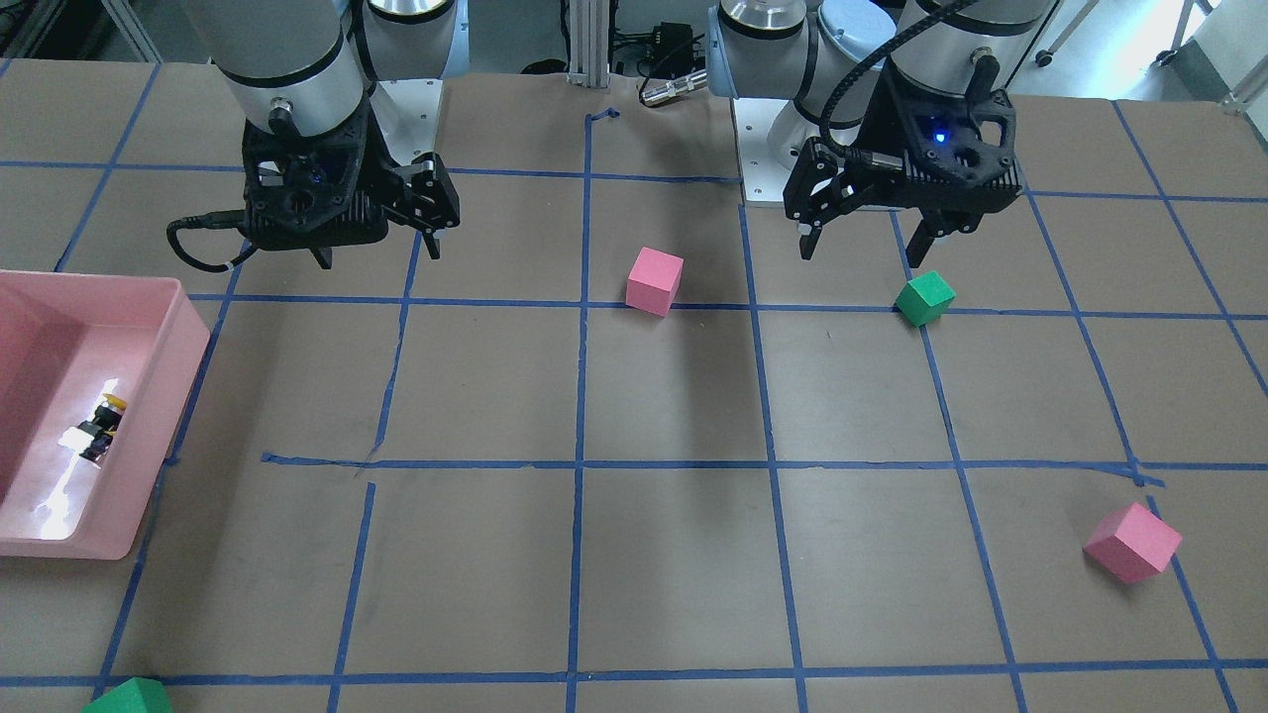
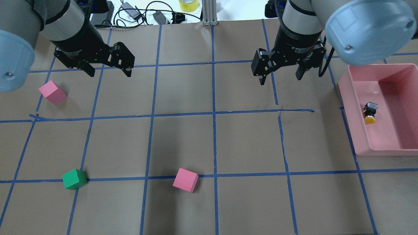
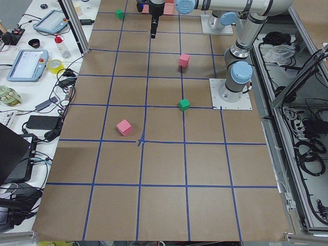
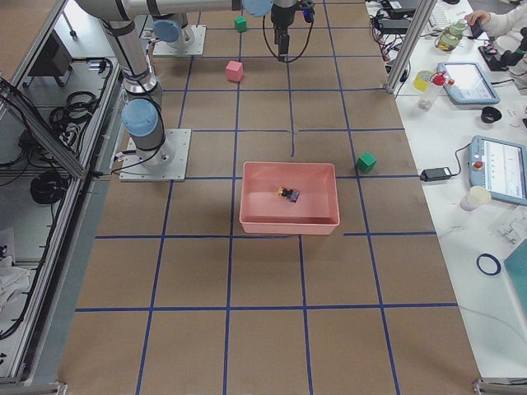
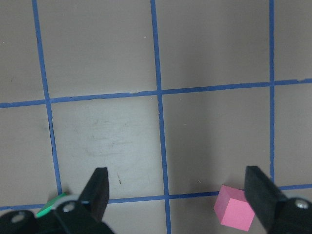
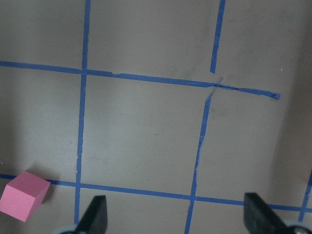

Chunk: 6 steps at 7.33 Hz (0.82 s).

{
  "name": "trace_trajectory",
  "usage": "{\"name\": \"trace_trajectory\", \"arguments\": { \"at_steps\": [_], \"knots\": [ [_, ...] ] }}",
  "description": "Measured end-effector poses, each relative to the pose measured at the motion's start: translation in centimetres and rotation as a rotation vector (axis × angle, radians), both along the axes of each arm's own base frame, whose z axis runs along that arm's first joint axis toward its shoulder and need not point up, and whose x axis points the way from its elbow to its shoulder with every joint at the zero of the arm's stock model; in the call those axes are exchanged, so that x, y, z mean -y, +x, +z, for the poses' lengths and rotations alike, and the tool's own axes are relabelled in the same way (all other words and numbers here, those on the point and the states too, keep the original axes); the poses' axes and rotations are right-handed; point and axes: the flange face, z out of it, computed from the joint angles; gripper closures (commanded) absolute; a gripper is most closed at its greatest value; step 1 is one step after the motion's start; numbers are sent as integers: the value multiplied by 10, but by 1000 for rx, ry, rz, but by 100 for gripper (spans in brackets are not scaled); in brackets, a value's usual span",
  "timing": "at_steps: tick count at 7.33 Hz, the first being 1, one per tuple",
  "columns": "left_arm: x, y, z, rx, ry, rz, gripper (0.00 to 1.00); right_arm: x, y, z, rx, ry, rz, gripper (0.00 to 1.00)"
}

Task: Align button upright
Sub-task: 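Move the right gripper toward the pink bin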

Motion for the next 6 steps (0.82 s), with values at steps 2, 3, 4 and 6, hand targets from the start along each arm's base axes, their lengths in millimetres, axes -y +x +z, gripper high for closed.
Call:
{"name": "trace_trajectory", "arguments": {
  "at_steps": [2,3,4,6],
  "knots": [
    [0,0,0,0,-1,0,0,1,-2,-15,-5,-1,-2,0],
    [0,0,0,1,-1,0,0,4,-5,-16,-7,-24,-8,0],
    [0,0,0,1,0,0,0,8,-12,-16,-7,-40,-23,0],
    [0,0,0,1,0,0,0,9,-27,-8,-5,-51,-55,0]
  ]
}}
